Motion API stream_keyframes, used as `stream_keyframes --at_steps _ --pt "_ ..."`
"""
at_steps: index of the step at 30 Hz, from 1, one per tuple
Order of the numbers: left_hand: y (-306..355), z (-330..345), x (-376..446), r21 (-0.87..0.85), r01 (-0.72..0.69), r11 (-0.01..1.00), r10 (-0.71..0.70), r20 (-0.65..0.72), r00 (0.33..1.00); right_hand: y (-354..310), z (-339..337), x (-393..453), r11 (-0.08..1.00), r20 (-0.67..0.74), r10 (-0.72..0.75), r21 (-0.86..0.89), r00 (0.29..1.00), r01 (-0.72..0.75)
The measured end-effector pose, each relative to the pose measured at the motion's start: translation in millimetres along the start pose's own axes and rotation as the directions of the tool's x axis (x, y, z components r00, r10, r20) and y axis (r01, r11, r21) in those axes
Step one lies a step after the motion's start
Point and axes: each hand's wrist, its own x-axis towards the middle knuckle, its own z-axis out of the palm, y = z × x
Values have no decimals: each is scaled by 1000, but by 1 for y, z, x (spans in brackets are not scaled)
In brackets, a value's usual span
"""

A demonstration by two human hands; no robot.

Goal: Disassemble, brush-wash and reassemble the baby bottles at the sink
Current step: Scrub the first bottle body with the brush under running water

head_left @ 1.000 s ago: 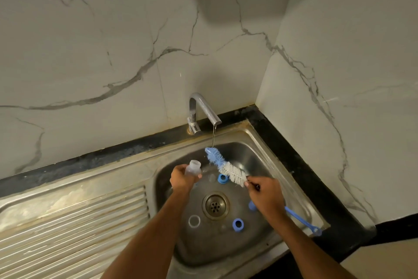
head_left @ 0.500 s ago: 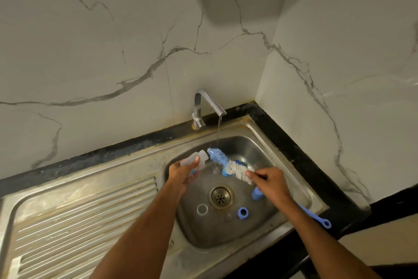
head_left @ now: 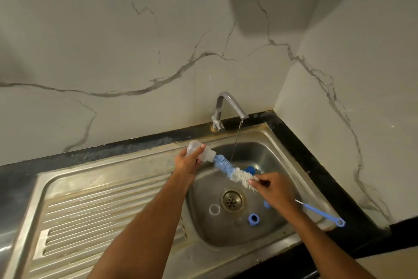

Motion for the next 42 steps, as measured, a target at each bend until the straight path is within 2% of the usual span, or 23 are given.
stream_keyframes --at_steps 3,6,9,12,14,17,19,22,24,26,28,30,33,36,39,42 --pt "0 7 -1 20 16 1000 -16 0 1000 1 7 12 995 -40 -90 26 995 91" --pt "4 15 -3 -41 76 996 -76 -15 997 5 15 26 976 -95 -215 -53 972 211" --pt "7 27 -4 -157 118 981 -107 80 991 3 21 32 940 -91 -310 -175 946 292" --pt "6 50 -3 -121 143 982 -118 197 973 -6 24 37 894 -128 -405 -261 905 364" --pt "6 63 2 -94 120 988 -100 195 976 -8 22 44 887 -153 -420 -276 895 369" --pt "4 73 6 -57 67 996 -58 147 987 -1 21 54 904 -111 -378 -261 919 340" --pt "2 73 7 -67 40 997 -34 90 995 -1 23 58 928 -23 -341 -169 940 333" --pt "5 66 9 -166 75 983 -56 114 992 -14 15 70 928 65 -343 177 937 327" --pt "12 64 10 -279 96 956 -67 113 991 -20 3 76 876 109 -214 461 971 141" --pt "22 64 14 -297 70 952 -39 109 993 -16 1 78 795 176 -48 603 983 -69" --pt "27 68 13 -301 60 952 -23 124 992 -14 8 78 721 248 74 656 966 -224" --pt "24 73 9 -307 67 949 -28 131 991 -18 17 78 670 286 104 688 952 -280" --pt "24 72 8 -345 86 935 -44 128 991 -24 20 74 675 303 18 699 953 -235" --pt "34 64 18 -366 41 930 -1 108 994 -18 10 72 710 312 -77 684 947 -168" --pt "28 70 13 -317 69 946 -18 161 987 -20 9 79 703 300 -74 692 951 -163" --pt "31 68 15 -348 64 935 -4 171 985 -19 9 74 689 306 -75 704 949 -173"
